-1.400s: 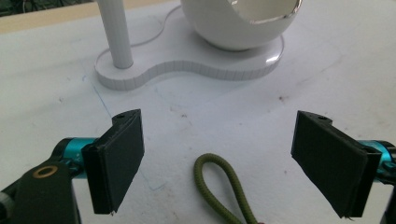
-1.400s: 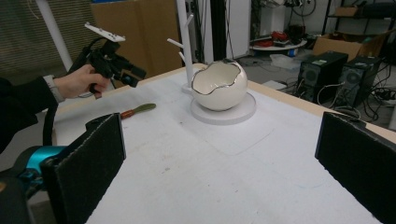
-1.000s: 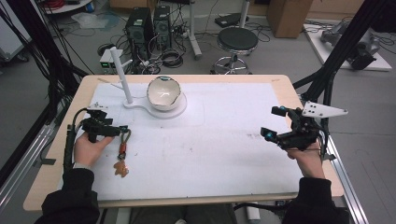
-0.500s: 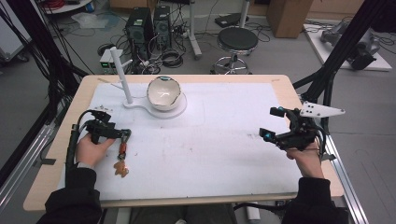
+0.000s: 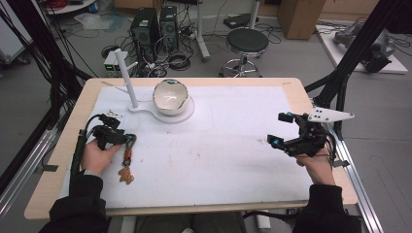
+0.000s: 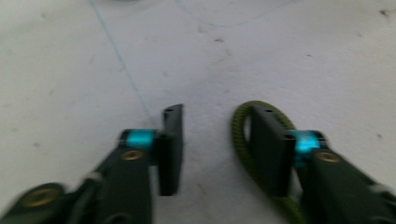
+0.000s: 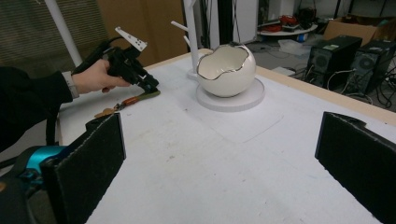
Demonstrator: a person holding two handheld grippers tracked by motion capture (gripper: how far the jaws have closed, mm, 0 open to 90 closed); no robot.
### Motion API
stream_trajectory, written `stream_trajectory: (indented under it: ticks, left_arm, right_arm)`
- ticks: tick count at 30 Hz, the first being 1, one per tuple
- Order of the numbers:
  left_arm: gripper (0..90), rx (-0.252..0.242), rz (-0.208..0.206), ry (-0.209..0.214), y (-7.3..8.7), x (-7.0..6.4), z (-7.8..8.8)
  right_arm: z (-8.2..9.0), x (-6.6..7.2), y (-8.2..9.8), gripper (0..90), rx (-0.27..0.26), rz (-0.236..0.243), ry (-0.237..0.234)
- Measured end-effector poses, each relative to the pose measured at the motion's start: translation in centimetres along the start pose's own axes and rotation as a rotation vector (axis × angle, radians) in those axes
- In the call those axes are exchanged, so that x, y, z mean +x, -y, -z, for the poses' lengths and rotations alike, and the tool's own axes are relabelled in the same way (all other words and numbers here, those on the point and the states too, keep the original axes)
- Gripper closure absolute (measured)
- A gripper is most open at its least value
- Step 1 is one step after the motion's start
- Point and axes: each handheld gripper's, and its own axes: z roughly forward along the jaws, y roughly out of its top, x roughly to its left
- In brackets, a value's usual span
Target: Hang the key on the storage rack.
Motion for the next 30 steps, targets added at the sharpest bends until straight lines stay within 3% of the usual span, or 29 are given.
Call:
stream_trajectory:
  ticks: [2,4,12,17,18,20,23,30]
  left_arm:
    - [76.9,-0.002,-0.026,-0.015,-0.1,-0.7,0.0]
    - [82.1,0.005,-0.024,-0.012,-0.2,-1.0,0.0]
    - [83.6,0.006,-0.007,-0.004,-0.2,-0.9,0.0]
    - [83.6,0.005,-0.024,-0.016,-0.2,-0.9,0.2]
    - [83.6,-0.005,-0.014,-0.006,-0.2,-0.8,0.4]
    - [83.7,-0.044,-0.003,0.012,-0.3,-0.6,1.1]
    - [83.7,-0.159,0.034,0.058,-0.5,-0.1,3.6]
    - [83.9,-0.284,0.023,0.078,-1.3,0.1,8.1]
  right_arm:
    - [0.0,0.0,0.0,0.8,0.004,-0.002,-0.001]
    - [0.0,0.1,0.0,0.8,0.003,-0.003,-0.001]
    - [-0.3,0.1,0.0,0.8,0.018,0.009,-0.012]
    - [-0.3,0.3,0.0,0.8,0.018,0.021,-0.025]
    - [-0.2,0.5,0.0,0.8,0.011,0.046,-0.031]
    - [0.0,0.5,0.0,0.8,0.002,0.049,-0.030]
    - [0.1,0.3,0.0,0.8,-0.006,0.028,-0.017]
    - [-0.1,0.4,-0.1,0.8,0.000,0.031,-0.016]
